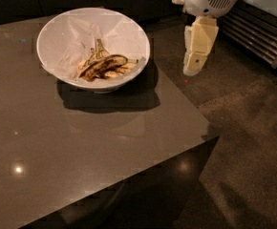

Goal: Pick banana from white bowl

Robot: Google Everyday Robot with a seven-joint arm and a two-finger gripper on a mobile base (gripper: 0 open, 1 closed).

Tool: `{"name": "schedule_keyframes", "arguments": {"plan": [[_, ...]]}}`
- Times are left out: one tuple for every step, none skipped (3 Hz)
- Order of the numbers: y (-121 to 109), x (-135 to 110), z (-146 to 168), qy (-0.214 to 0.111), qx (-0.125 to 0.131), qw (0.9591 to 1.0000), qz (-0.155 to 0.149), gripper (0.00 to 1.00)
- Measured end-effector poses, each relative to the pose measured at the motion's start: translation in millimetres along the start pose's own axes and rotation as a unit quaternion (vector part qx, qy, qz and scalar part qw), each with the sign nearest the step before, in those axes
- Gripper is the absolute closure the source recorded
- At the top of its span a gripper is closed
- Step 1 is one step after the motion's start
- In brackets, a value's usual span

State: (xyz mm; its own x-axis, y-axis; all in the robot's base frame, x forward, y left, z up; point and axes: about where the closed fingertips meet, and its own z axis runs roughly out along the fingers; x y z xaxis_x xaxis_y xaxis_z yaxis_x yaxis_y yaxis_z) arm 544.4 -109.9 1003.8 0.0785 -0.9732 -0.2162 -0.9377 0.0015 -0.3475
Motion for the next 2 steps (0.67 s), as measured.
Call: {"name": "schedule_keyframes", "arguments": {"plan": [[-33.1, -27.6, 15.7, -0.016, -0.007, 0.9992, -0.036, 0.0], [-33.3, -27.7, 15.8, -0.016, -0.007, 0.9992, -0.036, 0.0]]}}
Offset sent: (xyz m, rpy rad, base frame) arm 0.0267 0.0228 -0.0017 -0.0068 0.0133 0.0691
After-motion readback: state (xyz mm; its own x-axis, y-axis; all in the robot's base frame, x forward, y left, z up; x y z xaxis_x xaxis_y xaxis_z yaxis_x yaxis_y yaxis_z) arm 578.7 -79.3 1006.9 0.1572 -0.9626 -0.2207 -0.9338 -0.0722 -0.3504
